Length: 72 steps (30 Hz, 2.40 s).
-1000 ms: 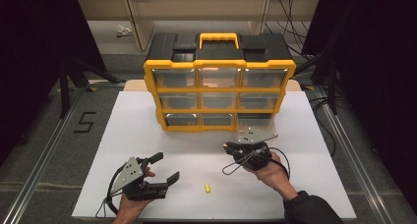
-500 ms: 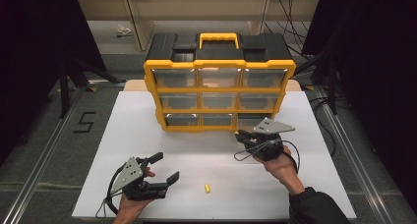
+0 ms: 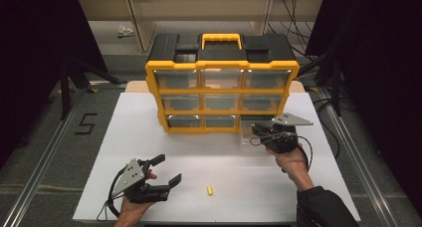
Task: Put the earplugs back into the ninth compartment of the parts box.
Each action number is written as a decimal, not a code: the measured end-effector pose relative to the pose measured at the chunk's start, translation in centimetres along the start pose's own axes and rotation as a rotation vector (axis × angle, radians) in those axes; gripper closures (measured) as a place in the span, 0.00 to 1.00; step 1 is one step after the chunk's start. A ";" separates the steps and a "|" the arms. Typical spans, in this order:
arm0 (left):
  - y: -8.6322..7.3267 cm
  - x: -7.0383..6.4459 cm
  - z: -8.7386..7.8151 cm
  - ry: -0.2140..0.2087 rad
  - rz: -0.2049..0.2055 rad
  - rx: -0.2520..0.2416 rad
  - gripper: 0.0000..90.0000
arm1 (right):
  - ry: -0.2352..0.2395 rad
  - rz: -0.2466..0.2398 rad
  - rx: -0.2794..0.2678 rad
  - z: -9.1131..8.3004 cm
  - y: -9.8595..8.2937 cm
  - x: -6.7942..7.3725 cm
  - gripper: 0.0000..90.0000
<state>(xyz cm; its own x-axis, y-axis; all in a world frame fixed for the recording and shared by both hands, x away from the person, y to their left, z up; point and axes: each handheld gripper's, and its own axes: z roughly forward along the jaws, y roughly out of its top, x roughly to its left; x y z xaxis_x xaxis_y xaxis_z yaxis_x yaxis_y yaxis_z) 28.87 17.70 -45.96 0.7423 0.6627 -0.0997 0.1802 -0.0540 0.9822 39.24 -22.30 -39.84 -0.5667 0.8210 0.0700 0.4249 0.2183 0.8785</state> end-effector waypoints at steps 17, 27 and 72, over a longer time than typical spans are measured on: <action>0.0 0.0 0.0 0.000 0.003 -0.003 0.17 | 0.044 0.000 -0.006 -0.4 0.6 0.9 0.54; 0.1 0.0 -0.1 0.001 0.006 -0.006 0.17 | 0.127 -0.066 0.009 -0.7 1.3 3.9 0.38; 0.1 0.0 -0.2 0.004 0.008 -0.011 0.17 | 0.376 -0.347 0.435 4.6 -5.1 13.5 0.43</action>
<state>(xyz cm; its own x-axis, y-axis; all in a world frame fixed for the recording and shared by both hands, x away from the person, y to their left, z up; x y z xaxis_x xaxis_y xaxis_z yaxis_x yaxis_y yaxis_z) 28.79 17.81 -45.82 0.7412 0.6650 -0.0916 0.1674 -0.0509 0.9846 32.68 -9.95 -45.52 -0.8958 0.4420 0.0469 0.3746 0.6939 0.6149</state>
